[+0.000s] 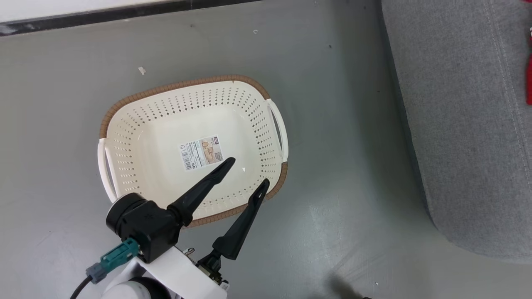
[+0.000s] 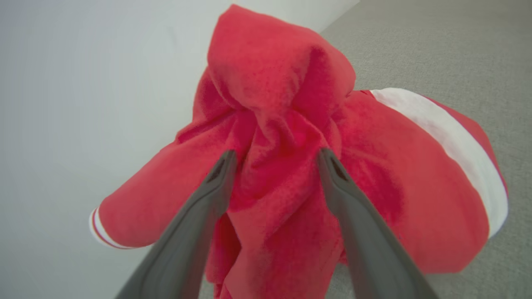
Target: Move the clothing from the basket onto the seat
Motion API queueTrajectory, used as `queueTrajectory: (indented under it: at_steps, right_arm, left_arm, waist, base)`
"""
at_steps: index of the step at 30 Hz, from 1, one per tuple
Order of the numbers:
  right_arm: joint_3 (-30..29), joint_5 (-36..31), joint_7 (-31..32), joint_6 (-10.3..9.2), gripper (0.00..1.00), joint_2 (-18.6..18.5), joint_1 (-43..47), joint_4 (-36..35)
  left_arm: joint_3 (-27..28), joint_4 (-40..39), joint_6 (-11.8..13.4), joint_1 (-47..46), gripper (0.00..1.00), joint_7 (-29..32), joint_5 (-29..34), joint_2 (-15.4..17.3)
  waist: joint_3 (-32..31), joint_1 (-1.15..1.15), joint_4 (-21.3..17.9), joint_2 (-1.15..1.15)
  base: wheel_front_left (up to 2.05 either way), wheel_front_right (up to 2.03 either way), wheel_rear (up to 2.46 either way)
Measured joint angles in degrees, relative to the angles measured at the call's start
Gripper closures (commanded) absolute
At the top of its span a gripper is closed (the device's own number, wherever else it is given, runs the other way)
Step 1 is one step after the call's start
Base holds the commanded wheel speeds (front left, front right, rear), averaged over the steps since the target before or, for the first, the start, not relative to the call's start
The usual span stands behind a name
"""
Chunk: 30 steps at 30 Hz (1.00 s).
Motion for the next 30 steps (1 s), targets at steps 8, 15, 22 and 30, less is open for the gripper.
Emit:
queueTrajectory:
  at_steps: [8, 15, 22, 30]
  right_arm:
    - [8.09, 3.59, -2.11, 0.0, 0.0, 2.14, 5.16, -5.9]
    - [16.81, 4.77, -2.22, 0.0, 0.0, 5.81, 10.49, -10.33]
    - [28.73, 4.64, -3.86, 0.0, 0.0, 6.54, 15.27, -15.17]
    - [39.8, 3.75, -4.59, 0.0, 0.0, 6.94, 20.18, -17.38]
  left_arm:
    - [2.36, 2.23, -0.11, 0.01, 0.0, -2.75, -0.81, -0.41]
    - [5.52, 5.05, 1.02, 0.75, 0.0, -5.42, -2.29, -1.1]
    - [9.53, 7.92, 3.8, 4.34, 0.0, -8.66, -4.46, -2.59]
    - [12.14, 9.98, 5.54, 7.49, 0.0, -11.92, -5.35, -3.93]
  waist:
    - [-3.22, 0.0, -0.21, 0.0]
    - [-6.61, 0.0, 0.04, 0.0]
    - [-10.33, 0.0, 1.07, 0.0]
    - [-13.97, 0.0, 3.09, 0.0]
  base:
    - [0.0, 0.0, 0.0]
    - [0.0, 0.0, 0.0]
    - [0.0, 0.0, 0.0]
    - [0.0, 0.0, 0.0]
